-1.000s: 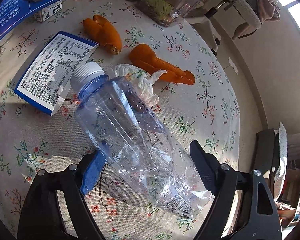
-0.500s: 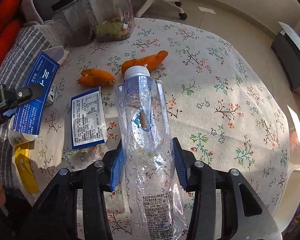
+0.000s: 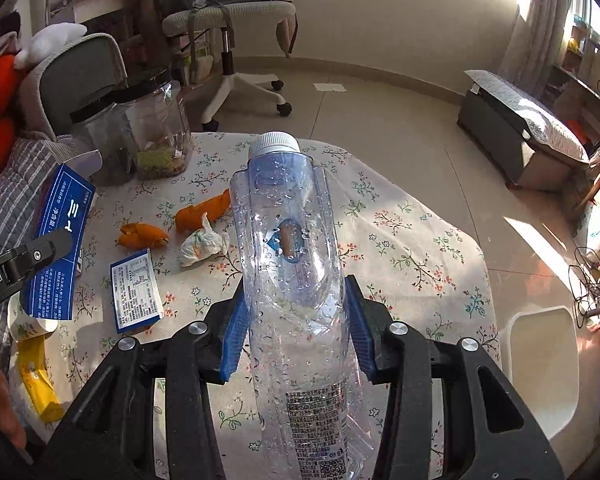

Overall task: Collect trash
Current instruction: 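Grasp the blue box with the left gripper while the right gripper grasps the clear bottle, then carry the bottle and blue box to the white bin and release both, then return both grippers to the table and reach the left gripper toward the yellow packet, then grasp the yellow snack packet with the left gripper while the right gripper grasps the small blue-white box, then lift the yellow packet and small box and carry them toward the bin, then open both grippers over the white bin, then move them back over the table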

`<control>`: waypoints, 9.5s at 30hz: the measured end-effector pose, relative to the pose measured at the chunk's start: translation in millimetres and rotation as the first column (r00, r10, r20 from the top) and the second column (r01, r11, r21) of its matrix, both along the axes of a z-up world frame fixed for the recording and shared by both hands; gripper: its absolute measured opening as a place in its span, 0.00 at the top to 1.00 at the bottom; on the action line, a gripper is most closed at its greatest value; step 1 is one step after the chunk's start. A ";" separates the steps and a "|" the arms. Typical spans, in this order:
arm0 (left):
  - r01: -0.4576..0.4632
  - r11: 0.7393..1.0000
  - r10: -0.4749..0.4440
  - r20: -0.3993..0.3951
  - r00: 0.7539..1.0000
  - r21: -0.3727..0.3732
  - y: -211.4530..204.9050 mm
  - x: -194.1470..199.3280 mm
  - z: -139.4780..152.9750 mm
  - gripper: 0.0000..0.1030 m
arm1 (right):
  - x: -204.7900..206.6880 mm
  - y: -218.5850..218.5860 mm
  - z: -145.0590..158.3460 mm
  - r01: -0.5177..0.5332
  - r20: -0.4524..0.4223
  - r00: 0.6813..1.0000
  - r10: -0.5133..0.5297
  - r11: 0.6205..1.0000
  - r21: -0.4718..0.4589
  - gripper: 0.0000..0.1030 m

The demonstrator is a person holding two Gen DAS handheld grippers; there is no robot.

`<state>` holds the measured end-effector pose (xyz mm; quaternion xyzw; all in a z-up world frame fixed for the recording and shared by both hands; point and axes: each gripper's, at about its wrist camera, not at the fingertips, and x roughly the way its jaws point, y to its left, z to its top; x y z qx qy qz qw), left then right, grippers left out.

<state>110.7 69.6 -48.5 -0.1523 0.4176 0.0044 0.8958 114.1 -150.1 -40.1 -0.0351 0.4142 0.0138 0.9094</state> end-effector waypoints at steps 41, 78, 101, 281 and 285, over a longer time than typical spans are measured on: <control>0.469 0.882 -0.470 0.139 0.872 0.041 -265.3 -25.2 24.2 0.44 | -93.7 -291.6 7.9 0.773 0.171 0.619 -0.767 0.633 0.044 0.08; 0.504 0.848 -0.518 0.053 0.854 0.166 -387.8 -30.6 22.8 0.11 | -132.6 -324.2 23.6 0.850 0.232 0.464 -0.855 0.504 0.157 0.07; -0.034 0.950 0.012 0.073 0.997 0.310 -148.1 -46.3 19.0 0.11 | -53.1 -95.2 7.9 0.368 0.215 0.912 -0.351 0.928 -0.048 0.07; 0.617 0.761 -0.635 -0.039 0.772 -0.200 -412.0 -2.2 -7.8 0.26 | -116.3 -350.5 8.6 0.897 0.198 0.425 -0.884 0.441 0.044 0.07; 0.588 0.785 -0.606 -0.042 0.795 -0.196 -392.8 2.2 -5.5 0.23 | -108.5 -337.3 9.7 0.877 0.198 0.462 -0.865 0.478 0.042 0.07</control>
